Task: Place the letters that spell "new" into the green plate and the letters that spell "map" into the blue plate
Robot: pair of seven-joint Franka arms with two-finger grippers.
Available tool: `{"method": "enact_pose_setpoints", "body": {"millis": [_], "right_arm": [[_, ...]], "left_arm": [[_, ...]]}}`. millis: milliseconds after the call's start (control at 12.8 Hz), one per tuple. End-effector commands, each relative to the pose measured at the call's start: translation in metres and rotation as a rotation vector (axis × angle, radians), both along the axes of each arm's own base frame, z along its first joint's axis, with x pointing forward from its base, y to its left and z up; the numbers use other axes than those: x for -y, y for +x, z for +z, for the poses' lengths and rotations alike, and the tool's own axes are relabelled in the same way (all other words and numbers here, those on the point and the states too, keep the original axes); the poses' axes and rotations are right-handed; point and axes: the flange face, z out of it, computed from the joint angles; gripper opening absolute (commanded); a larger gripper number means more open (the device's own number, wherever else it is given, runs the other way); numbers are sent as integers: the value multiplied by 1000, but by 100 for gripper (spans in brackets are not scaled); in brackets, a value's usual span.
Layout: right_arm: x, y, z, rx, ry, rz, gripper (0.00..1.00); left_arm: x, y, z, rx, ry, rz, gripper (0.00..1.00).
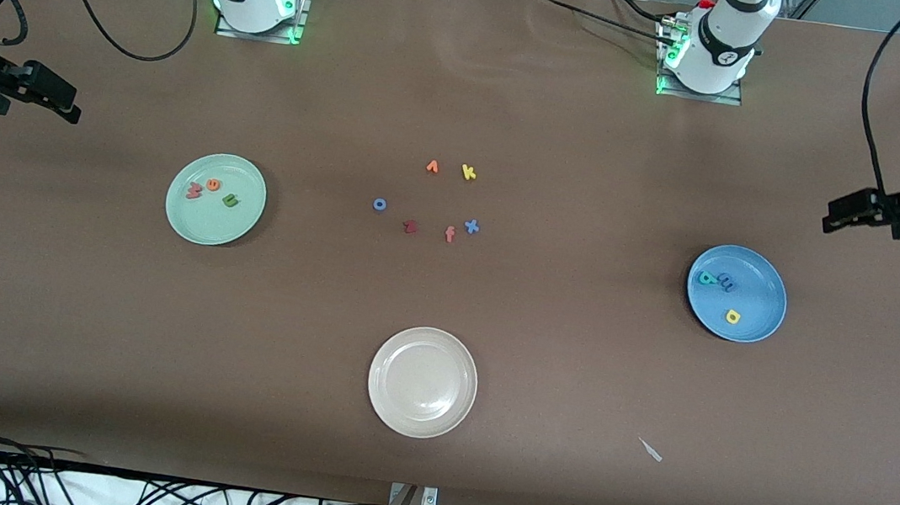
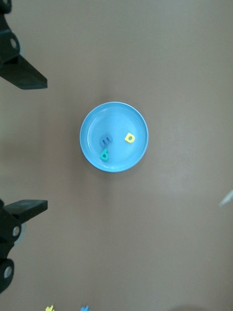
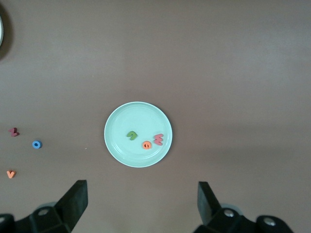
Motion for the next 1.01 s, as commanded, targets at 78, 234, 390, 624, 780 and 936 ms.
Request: {"method": "enact_pose_setpoints", "body": {"millis": [78,234,390,624,780,936], "right_arm": [[2,-5,2,-2,-8,8,100],[1,-5,2,-2,-8,10,100],[2,-5,2,-1,-7,8,100],[2,-5,2,-2,-7,8,100],[2,-5,2,-2,-8,8,100],[2,-5,2,-1,-7,8,100]], "left_arm": [[23,-21,23,49,-10,6,100],[24,-15,17,60,-5,163,100],[23,-13,16,70,9,171,100],[25,-13,14,58,11,129,100],[25,-14,13,51,11,100,100],[24,-14,14,49,10,92,100]]}}
